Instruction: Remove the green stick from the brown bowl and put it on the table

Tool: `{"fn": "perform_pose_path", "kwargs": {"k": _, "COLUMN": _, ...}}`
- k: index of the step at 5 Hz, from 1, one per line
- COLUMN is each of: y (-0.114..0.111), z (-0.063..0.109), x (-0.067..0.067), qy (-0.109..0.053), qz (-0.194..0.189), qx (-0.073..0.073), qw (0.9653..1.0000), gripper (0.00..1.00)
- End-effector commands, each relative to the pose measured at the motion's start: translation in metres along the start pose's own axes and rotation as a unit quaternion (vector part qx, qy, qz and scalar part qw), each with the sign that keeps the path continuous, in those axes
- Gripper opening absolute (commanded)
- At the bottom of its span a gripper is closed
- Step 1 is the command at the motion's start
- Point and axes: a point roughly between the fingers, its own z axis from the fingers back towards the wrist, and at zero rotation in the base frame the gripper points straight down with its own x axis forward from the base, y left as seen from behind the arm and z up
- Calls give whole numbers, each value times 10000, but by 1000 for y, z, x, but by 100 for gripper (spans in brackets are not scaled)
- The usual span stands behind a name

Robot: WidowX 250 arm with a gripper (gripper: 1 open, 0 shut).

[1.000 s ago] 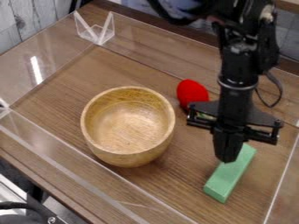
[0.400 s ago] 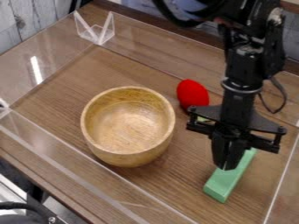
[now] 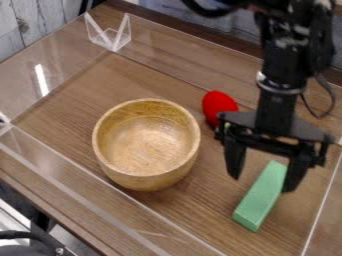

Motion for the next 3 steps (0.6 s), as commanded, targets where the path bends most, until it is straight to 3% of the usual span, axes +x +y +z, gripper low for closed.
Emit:
{"fn": "perform_pose_path", "kwargs": {"k": 1, "y": 15, "z": 30, "x": 10, "qy": -352, "qz": 136, "qx": -177, "qw": 9991, "gripper": 100}}
{"fn": "perform_pose_path", "kwargs": {"k": 2, "y": 25, "z": 39, "x": 27, "qy": -520, "qz": 168, "qx": -242, "qw": 9982, "gripper": 100}}
{"fn": "perform_pose_path", "kwargs": {"k": 3, "y": 24, "z": 38, "x": 41, "qy": -683, "qz": 186, "qx": -251, "qw": 9972, "gripper": 100}}
